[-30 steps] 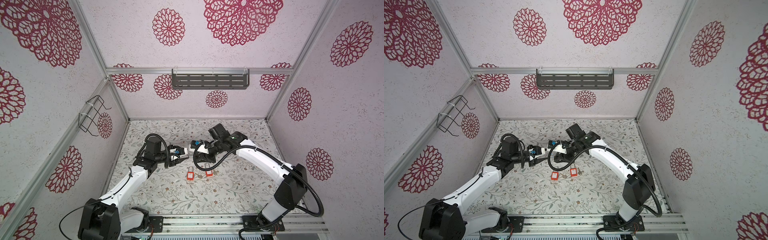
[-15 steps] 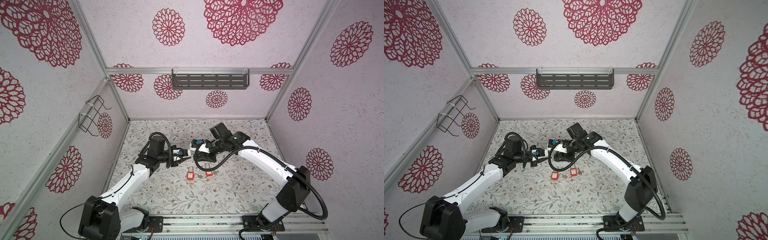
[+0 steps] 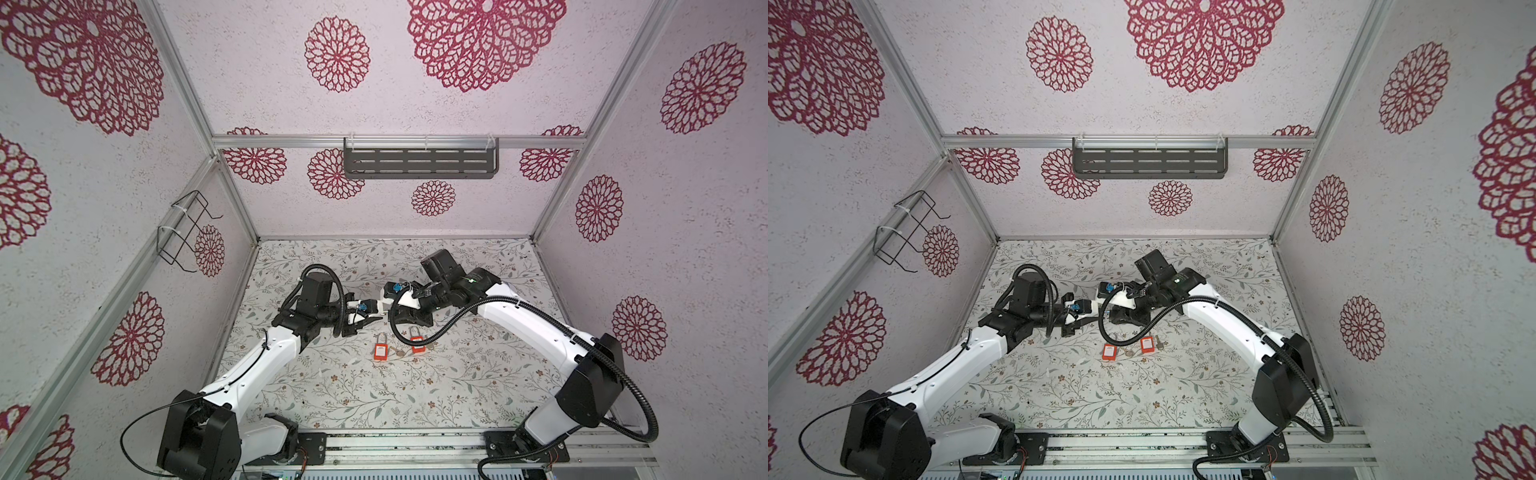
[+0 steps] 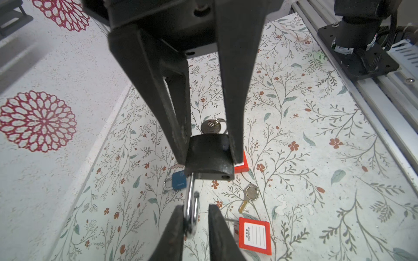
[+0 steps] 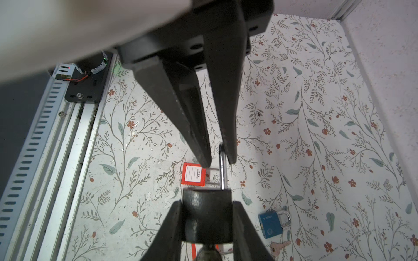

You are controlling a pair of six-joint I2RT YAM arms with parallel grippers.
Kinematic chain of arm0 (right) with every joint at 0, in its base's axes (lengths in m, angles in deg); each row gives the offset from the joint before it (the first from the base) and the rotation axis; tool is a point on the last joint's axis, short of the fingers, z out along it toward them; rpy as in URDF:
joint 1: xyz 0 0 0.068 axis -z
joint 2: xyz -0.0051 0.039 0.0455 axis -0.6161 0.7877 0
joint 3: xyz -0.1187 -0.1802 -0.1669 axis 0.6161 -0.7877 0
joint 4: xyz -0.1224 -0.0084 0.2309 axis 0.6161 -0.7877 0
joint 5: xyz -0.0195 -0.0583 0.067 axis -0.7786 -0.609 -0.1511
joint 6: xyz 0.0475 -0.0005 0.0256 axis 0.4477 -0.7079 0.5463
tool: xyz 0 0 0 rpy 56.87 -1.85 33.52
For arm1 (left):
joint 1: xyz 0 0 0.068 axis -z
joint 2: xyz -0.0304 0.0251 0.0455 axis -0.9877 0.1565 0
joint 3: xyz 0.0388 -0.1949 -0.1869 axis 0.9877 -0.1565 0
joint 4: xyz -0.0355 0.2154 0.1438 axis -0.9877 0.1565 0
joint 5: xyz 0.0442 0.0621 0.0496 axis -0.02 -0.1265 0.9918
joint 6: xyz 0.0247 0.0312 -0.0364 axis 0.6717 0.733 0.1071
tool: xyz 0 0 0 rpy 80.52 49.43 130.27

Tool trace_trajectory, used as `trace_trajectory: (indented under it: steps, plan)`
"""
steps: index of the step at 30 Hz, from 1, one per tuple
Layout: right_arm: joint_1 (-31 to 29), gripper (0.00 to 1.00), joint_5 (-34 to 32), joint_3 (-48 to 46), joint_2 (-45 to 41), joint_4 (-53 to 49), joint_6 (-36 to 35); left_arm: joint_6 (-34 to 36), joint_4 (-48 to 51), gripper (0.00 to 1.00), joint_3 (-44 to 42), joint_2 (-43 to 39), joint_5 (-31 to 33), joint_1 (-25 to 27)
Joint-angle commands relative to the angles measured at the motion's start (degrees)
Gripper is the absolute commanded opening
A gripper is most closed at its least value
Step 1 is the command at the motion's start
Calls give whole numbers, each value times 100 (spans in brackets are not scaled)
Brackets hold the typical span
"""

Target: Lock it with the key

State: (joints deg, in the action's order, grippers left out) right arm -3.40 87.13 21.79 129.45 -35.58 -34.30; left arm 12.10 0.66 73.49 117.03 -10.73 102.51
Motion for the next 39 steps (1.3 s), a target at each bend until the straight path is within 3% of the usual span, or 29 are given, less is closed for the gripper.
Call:
trace_trajectory:
  steps: [1, 16, 26, 30, 34, 39]
  plan:
    - [30, 11, -266, -148, -411, 562, -63, -269, 187, 23, 242, 121, -249, 45]
    - [30, 11, -506, -754, -883, 1310, -127, -891, 555, 19, 760, 589, -796, -5]
    - [21, 13, -647, -948, -1014, 1584, -166, -867, 983, 0, 1006, 753, -993, -25]
    - [20, 25, -750, -1055, -1091, 1726, -165, -867, 1143, 0, 1125, 801, -1104, -56]
    - [21, 52, -995, -1111, -1214, 1598, -233, -982, 1210, 0, 1231, 797, -1163, -83]
    - [64, 58, -981, -855, -1307, 754, -235, -1048, 1139, 0, 1223, 647, -1075, -78]
